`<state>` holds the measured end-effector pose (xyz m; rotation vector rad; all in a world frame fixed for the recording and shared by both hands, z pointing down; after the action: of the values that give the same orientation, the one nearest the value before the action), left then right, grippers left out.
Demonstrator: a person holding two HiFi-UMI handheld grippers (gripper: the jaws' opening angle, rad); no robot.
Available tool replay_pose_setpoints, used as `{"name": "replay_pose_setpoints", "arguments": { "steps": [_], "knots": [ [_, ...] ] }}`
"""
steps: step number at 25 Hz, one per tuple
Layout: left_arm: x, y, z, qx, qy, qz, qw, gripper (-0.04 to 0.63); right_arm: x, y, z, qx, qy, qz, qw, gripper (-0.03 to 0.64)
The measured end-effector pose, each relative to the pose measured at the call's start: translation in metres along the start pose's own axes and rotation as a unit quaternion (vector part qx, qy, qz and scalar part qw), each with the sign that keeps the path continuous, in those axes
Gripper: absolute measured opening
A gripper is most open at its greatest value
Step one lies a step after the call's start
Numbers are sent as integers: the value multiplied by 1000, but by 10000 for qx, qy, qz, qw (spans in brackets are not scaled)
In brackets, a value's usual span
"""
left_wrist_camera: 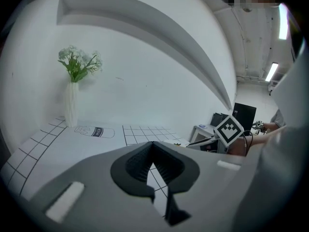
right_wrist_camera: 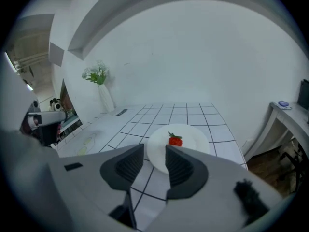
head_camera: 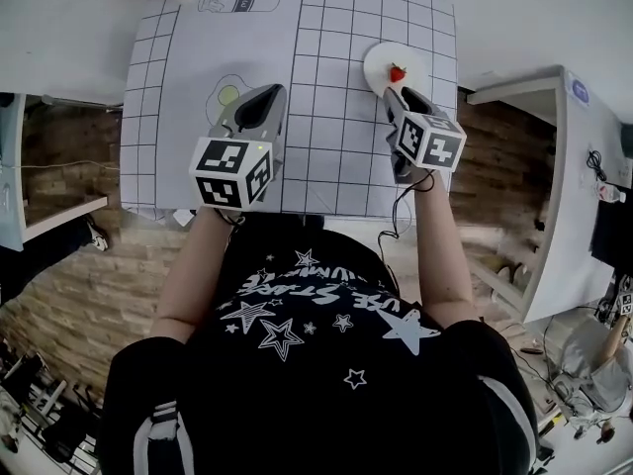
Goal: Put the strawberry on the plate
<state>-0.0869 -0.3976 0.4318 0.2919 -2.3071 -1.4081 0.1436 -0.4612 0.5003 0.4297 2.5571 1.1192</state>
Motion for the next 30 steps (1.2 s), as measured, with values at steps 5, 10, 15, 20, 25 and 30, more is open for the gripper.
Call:
{"name": "replay_pose_setpoints", "arguments": {
  "steps": [5, 10, 15, 20, 25, 30],
  "knots": [
    [-19, -3, 22, -214, -90, -145, 9996, 9, 21, -5, 25, -300, -287, 169, 9990, 130],
    [-36, -5, 49, -443, -245, -195, 9985, 9, 40, -9, 57, -600, -595, 283, 9960, 73],
    [-59, 0, 73, -596, -363, -236, 9973, 9, 52, -9, 89, -882, -827, 433, 9917, 39],
    [-82, 7, 90, -664, -371, -303, 9966, 9, 59, 0, 109, -1019, -1062, 359, 9885, 23],
    [-88, 11, 104, -660, -390, -385, 9963, 9, 68, 7, 114, -1035, -1183, 339, 9870, 17],
    [-85, 20, 119, -692, -439, -312, 9962, 9, 79, 13, 118, -1075, -1227, 318, 9861, 15]
  ]
}}
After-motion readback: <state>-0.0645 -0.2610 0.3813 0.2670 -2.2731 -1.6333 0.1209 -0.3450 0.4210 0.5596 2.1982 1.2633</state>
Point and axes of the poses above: the fingertips, and each gripper's own axes: z backward along the fingers, x to its left, y out of its underside, the point moved 3 cm from there along z, backward along the fingers, and after that the axes turned 1 degree about x, right-handed, at the moved point
